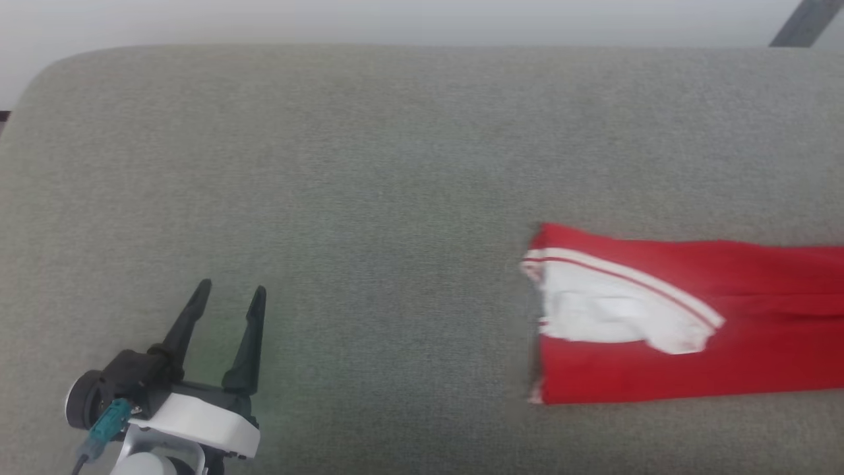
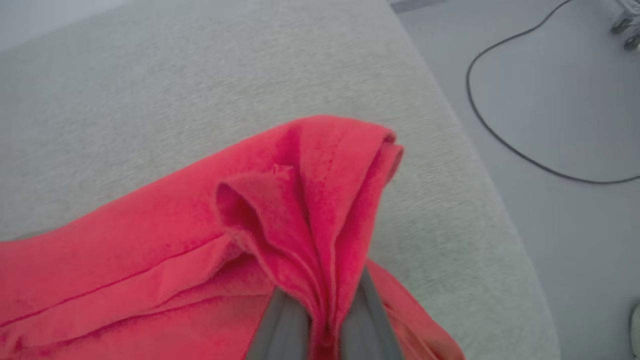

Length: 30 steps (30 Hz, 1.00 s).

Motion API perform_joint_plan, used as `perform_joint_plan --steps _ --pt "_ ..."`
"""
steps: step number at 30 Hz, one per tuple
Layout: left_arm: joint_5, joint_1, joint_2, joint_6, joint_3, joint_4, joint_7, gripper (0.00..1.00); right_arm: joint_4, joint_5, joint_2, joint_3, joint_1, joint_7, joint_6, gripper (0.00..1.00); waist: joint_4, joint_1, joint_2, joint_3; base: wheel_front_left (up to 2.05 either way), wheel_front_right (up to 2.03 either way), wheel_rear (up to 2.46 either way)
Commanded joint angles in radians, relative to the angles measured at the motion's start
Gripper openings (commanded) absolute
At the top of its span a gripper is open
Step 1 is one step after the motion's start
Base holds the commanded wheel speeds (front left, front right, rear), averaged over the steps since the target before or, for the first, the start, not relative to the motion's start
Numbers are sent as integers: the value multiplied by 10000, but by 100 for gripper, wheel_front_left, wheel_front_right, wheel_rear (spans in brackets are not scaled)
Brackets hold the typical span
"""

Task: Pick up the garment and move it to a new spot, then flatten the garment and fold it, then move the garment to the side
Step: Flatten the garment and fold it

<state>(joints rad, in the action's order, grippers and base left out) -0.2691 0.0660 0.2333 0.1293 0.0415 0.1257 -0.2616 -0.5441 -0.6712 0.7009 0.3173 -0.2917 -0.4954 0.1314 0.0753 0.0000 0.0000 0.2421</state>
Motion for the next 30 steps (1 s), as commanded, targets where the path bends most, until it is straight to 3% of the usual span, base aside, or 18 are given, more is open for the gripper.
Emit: perform_joint_plan --steps 1,5,9,23,30 --pt "111 101 32 18 -50 -68 -42 100 -146 181 38 161 -158 220 -14 0 -98 0 0 19 0 0 0" --pt "83 97 21 19 -88 -91 -43 100 -217 270 -101 235 -240 394 -14 0 -196 0 0 -52 0 0 0" --pt "154 -7 -34 19 -97 -144 -43 100 230 124 -343 -333 -66 204 -12 0 -235 0 0 -249 0 0 0" --pt "-242 -449 -430 19 -49 -357 -43 100 4306 -788 -1189 -3471 1116 -1404 -6 0 377 0 0 -850 0 0 0" --pt "-506 -445 -498 20 150 -512 -43 100 5305 -586 -1781 -4879 643 -2011 -6 0 874 0 0 -836 0 0 0"
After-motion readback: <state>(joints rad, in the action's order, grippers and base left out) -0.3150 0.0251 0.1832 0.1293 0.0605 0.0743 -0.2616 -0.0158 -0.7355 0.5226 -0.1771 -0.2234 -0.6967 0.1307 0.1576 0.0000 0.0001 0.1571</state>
